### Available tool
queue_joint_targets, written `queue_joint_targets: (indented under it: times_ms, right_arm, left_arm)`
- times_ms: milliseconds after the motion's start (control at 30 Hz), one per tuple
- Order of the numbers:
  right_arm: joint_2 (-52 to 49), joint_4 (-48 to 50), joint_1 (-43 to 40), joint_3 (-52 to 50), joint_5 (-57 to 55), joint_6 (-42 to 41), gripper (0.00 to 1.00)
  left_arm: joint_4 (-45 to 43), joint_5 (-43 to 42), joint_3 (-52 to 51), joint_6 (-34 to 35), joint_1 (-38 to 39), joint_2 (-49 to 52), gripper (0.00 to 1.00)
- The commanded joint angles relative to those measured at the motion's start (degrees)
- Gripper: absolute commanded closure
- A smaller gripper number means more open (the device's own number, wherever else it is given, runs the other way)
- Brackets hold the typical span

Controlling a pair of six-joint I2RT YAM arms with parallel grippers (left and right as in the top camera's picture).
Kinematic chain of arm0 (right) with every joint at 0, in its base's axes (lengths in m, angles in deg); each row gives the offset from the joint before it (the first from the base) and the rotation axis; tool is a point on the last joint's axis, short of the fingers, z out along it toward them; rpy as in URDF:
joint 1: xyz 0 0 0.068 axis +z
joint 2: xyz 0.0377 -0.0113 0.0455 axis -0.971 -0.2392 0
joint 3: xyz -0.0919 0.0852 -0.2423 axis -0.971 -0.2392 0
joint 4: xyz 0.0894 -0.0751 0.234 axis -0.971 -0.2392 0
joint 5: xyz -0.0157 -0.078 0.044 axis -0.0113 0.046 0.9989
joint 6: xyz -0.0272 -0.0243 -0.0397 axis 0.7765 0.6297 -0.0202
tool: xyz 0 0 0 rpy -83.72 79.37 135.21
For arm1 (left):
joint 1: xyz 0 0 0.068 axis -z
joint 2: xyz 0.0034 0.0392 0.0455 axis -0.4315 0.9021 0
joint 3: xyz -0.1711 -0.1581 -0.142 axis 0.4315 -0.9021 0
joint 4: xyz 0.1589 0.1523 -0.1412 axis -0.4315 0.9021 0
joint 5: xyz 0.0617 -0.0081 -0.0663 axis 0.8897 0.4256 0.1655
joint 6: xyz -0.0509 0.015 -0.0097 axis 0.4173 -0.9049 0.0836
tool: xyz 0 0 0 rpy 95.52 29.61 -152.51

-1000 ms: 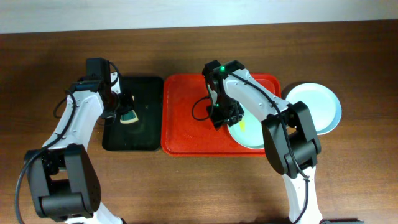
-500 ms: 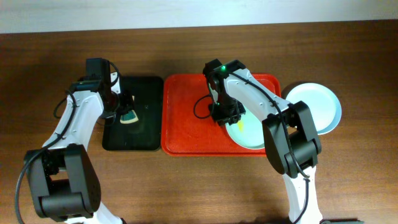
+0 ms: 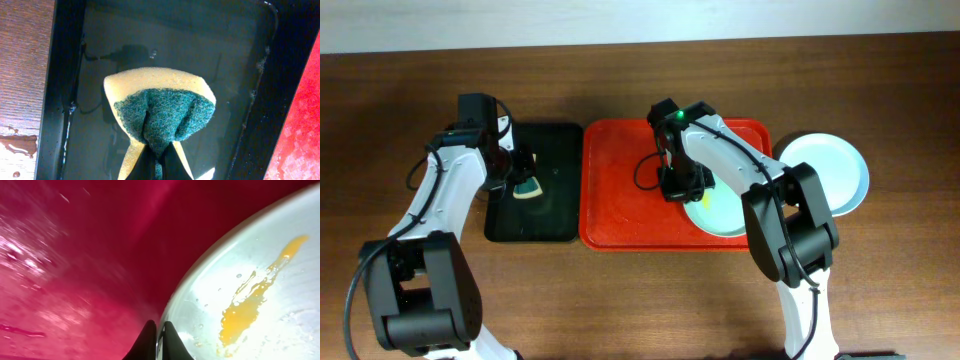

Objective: Clean dirty plates on tray and stack at the side
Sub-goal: 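Move the right gripper to the light-blue plate rim on the red tray, then drag the light-blue plate toward the tray center and grip its rim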

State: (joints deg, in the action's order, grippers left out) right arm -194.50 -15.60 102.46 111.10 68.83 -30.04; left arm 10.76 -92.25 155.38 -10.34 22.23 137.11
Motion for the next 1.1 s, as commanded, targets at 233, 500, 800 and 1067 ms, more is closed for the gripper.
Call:
queue_joint_targets:
  times_ms: [233,500,800,1067]
  right_arm:
    - [1.1,14.6,0.5,-0.6,28.2,-0.7,0.73]
    - [5.2,2.9,-4.7,7.2,18.3,1.8,0.69]
    - [5.6,-6.8,-14.7,5.2,9.8,10.8,0.33]
    - [5.6,-3.5,-19.5,-3.4,9.0,10.8,0.83]
  left_arm:
    - [-0.2,-0.6,-0.2,-1.2,0.3,0.0,1.0]
    - [-0.2,-0.6,-0.2,-1.2,0.3,0.0,1.0]
    - [-0.2,-0.6,-0.2,-1.2,0.3,0.0,1.0]
    - [-0.3,-0.6,-0.2,-1.2,0.3,0.0,1.0]
